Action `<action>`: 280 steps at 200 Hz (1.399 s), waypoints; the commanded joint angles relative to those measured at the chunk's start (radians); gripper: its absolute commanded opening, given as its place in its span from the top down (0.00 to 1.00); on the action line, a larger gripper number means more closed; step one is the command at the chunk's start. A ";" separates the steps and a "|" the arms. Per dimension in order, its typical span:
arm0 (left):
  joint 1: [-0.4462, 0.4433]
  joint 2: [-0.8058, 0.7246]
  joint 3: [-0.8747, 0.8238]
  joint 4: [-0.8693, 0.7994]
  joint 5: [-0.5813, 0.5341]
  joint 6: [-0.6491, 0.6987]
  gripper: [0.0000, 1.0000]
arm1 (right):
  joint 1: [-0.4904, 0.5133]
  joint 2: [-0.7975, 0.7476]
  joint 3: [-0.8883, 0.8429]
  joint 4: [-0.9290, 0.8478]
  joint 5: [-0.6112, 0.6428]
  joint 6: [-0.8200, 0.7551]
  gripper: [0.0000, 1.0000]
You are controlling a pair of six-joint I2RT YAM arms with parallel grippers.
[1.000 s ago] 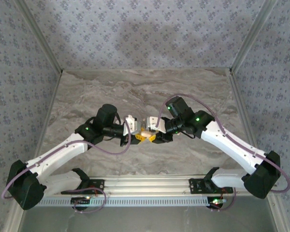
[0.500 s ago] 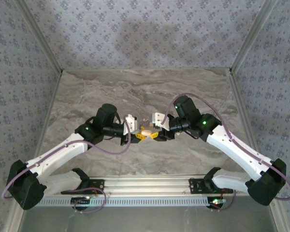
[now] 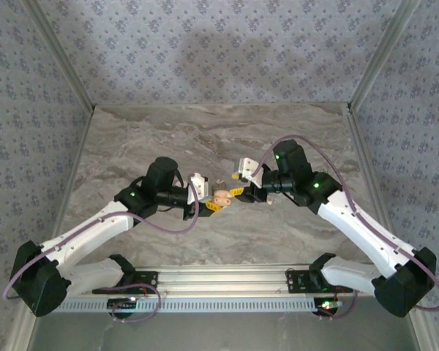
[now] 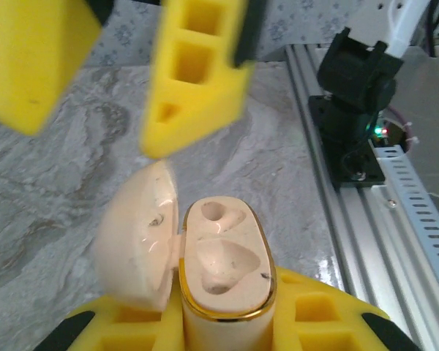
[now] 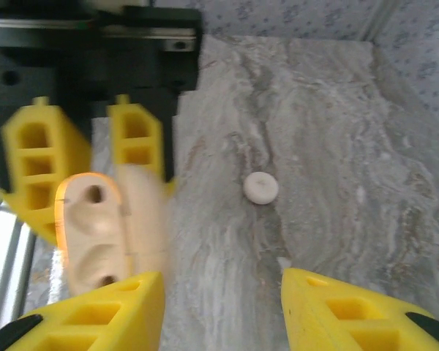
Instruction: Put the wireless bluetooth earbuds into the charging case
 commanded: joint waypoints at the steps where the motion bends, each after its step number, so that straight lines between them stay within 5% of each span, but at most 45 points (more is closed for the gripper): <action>1: -0.007 -0.001 0.011 0.023 0.061 -0.007 0.80 | -0.012 -0.022 -0.020 0.041 0.021 0.031 0.52; 113: 0.047 0.001 -0.072 0.251 0.120 -0.155 0.81 | 0.029 -0.038 -0.050 0.008 -0.125 0.023 0.45; 280: 0.048 0.004 -0.078 0.220 0.123 -0.135 0.81 | -0.008 0.031 0.014 0.078 -0.173 0.058 0.46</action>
